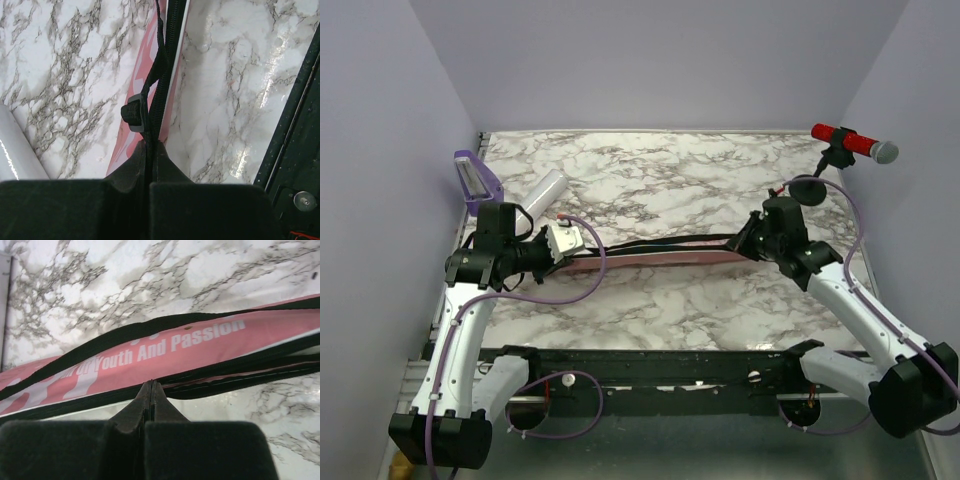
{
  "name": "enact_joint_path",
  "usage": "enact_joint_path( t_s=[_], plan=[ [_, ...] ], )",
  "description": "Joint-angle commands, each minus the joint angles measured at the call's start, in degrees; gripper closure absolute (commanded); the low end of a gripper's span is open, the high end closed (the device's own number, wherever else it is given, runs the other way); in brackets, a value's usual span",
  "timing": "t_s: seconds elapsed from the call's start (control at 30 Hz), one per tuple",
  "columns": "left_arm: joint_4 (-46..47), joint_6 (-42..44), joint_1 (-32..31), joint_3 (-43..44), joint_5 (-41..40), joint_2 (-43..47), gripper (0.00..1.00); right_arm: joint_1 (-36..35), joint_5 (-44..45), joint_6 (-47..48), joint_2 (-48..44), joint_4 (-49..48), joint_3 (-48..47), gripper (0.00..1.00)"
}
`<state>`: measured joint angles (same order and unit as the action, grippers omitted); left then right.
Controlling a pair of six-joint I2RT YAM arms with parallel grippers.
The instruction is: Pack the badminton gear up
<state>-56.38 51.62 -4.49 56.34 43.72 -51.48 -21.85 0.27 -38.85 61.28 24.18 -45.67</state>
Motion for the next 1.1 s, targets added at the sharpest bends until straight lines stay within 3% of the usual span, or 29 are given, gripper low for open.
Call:
enact_joint_path(
  t_s=[0.0,0.27,0.43,0.47,0.53,0.67,0.8,0.9,1.07],
  plan=[
    [-1.5,0.2,0.4,0.7,1.5,0.6,1.00,3.9,7.3,1.3,-1.6,4.2,-0.6,0.99],
    [-2.9,0.1,0.4,1.8,1.7,0.2,1.00,14.1,4.8,1.6,-1.6,4.0,1.8,0.99],
    [-1.9,-0.3,0.4,2.5,1.1,-0.5,0.98,15.0,0.2,1.5,-1.9,1.7,2.0,0.99],
    [-1.1,-0.9,0.4,2.6,0.7,-0.5,0.77,15.0,-2.4,1.5,-2.3,1.3,1.9,0.99],
    [1.8,-3.6,0.0,2.4,-0.7,-0.8,0.02,15.0,-6.2,1.7,-2.7,0.8,1.8,1.00],
    [7.0,-6.5,-4.7,6.6,-4.3,-1.6,0.02,15.0,-10.9,0.0,-4.1,1.7,1.6,1.00],
    [7.8,-12.8,-16.0,18.3,-6.6,-7.1,0.02,14.9,-14.2,-1.6,-5.9,3.4,0.8,0.99],
    [9.2,-17.0,-27.9,23.7,-10.7,-12.7,0.02,14.9,-15.2,-2.2,-6.4,5.4,-0.7,1.00],
    [14.7,-17.0,-50.6,23.8,-29.0,-24.2,0.01,14.4,-15.0,-2.3,-7.4,7.9,-3.3,0.99]
  ],
)
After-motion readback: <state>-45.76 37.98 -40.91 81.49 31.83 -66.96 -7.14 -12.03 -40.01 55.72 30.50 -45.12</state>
